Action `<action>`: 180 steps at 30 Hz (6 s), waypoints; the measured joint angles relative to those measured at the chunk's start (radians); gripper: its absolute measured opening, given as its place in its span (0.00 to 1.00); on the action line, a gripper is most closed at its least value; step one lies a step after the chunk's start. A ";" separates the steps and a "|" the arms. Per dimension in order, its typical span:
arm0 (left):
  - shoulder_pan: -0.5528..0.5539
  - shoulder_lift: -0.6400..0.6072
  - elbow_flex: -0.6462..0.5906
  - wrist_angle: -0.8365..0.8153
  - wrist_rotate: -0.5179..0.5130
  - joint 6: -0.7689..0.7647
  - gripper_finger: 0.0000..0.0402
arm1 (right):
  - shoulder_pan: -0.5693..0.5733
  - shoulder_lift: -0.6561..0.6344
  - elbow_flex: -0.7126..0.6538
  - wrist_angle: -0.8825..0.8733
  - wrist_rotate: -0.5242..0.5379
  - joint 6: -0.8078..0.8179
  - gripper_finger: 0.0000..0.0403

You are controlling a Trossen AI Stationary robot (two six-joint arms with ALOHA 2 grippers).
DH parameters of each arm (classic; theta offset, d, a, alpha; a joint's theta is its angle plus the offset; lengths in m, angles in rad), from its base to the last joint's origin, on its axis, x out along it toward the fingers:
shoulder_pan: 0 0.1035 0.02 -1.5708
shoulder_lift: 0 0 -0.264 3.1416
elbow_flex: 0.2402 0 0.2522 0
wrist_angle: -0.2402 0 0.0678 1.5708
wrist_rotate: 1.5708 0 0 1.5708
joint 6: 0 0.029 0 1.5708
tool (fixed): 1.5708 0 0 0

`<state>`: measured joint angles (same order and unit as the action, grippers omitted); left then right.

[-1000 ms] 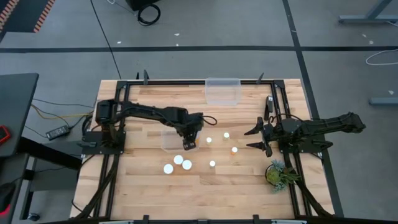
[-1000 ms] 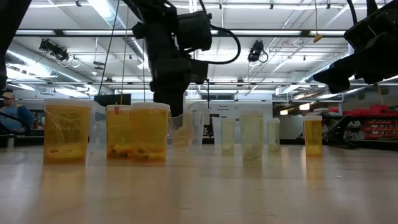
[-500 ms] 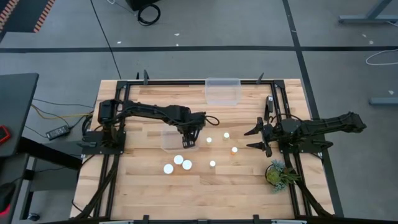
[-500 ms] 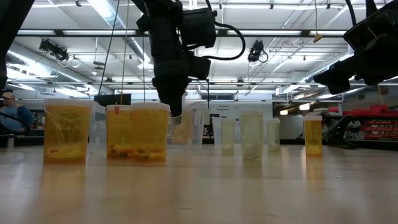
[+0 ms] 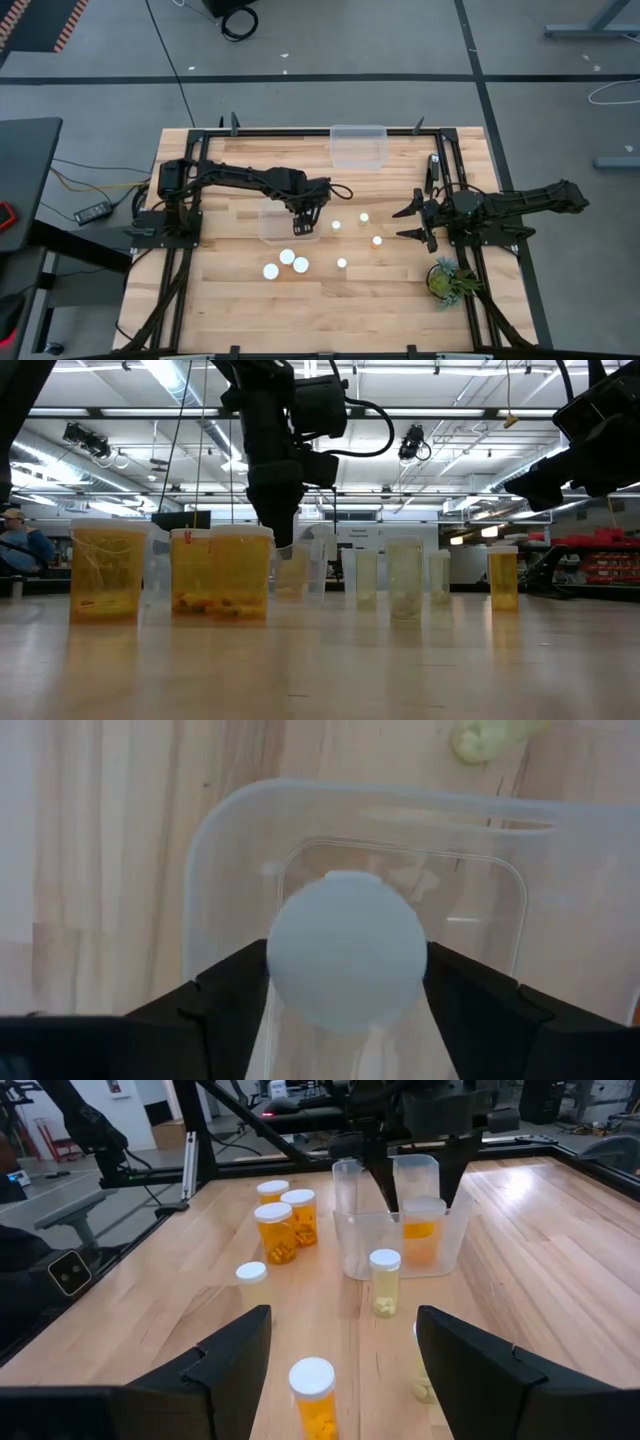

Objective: Pick and place medicine bottles into bin by pill shape (circle, oval)
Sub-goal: Put the large orange pill bottle into the bottom transparent bin

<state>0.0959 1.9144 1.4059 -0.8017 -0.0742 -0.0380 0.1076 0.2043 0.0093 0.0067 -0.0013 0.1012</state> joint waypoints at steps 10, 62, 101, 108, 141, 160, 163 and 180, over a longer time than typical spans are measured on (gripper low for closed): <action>-0.020 -0.028 0.037 -0.103 -0.002 0.001 0.69 | 0.000 0.000 0.000 0.000 0.000 0.000 0.64; -0.362 -0.111 0.045 0.074 0.034 -0.060 0.76 | 0.000 0.019 0.000 0.000 0.000 0.000 0.64; -0.419 -0.014 0.013 0.059 0.065 0.177 0.91 | 0.000 0.019 0.000 0.000 0.000 0.000 0.64; -0.419 0.033 0.013 0.042 0.060 0.192 0.91 | 0.000 0.019 0.000 0.001 0.000 0.000 0.64; -0.418 0.063 0.118 -0.012 0.045 0.206 0.52 | 0.000 0.025 0.000 0.000 0.000 0.000 0.64; -0.362 0.060 0.381 -0.385 0.008 0.174 0.54 | 0.000 0.025 0.000 0.000 0.000 0.000 0.64; -0.349 0.060 0.380 -0.437 -0.013 0.161 0.55 | 0.000 0.025 0.000 0.000 0.000 0.000 0.64; -0.285 -0.092 0.161 -0.466 -0.118 0.106 0.53 | 0.000 0.025 0.000 0.000 0.000 0.000 0.64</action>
<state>-0.1890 1.8220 1.5666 -1.2672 -0.1926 0.0679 0.1077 0.2295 0.0093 0.0071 -0.0010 0.1012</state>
